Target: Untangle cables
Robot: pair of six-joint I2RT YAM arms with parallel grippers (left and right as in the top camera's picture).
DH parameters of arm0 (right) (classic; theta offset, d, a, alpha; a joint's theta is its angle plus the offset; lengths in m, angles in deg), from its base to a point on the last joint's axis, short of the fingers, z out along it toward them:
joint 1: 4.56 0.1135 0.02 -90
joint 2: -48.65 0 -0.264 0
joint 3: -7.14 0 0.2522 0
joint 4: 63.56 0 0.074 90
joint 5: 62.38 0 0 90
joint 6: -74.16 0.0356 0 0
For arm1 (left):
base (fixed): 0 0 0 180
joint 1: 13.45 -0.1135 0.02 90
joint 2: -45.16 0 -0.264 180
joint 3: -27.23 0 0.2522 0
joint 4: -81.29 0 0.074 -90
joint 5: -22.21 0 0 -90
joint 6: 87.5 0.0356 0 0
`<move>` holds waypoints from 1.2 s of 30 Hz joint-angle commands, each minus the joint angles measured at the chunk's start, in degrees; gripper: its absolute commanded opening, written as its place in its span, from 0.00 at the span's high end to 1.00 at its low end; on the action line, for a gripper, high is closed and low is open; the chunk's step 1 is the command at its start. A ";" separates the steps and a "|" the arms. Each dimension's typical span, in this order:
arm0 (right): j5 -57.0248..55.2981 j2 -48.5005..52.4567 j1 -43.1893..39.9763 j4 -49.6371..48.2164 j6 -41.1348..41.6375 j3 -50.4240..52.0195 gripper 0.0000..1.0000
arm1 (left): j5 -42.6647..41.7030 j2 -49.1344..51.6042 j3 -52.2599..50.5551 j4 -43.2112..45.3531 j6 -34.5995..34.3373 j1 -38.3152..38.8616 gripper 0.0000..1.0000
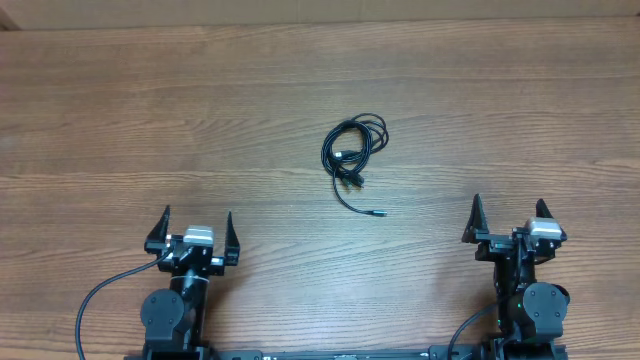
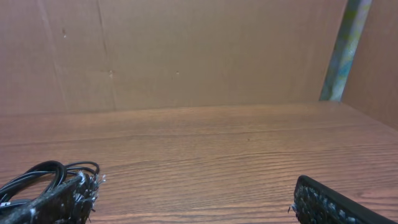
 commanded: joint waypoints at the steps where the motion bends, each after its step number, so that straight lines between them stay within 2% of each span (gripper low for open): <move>1: -0.81 -0.57 0.17 -0.35 -0.26 0.57 0.00 | 2.84 -0.48 -0.22 0.17 3.56 -0.59 0.00; 16: -0.79 -0.55 0.17 -0.37 -0.26 0.57 0.00 | 0.87 -0.48 -0.22 0.02 2.89 -0.59 0.00; 20: -0.79 -0.55 0.17 -0.35 -0.26 0.57 0.00 | -4.79 -0.48 -0.22 1.75 1.60 -0.59 0.00; 23: -0.79 -0.55 0.17 -0.35 -0.26 0.57 0.00 | -5.79 -0.48 -0.20 2.23 -9.51 -0.59 0.00; 29: -0.79 -0.55 0.17 -0.35 -0.26 0.57 0.00 | -0.24 -0.48 0.13 1.29 -23.89 -0.59 0.00; 32: -0.79 -0.55 0.17 -0.35 -0.26 0.57 0.00 | 0.22 -0.13 0.61 1.16 -27.89 -0.59 0.00; 36: -0.81 -0.57 0.17 -0.39 -0.26 0.57 0.00 | 0.17 2.60 3.30 -4.22 -28.00 -0.59 0.00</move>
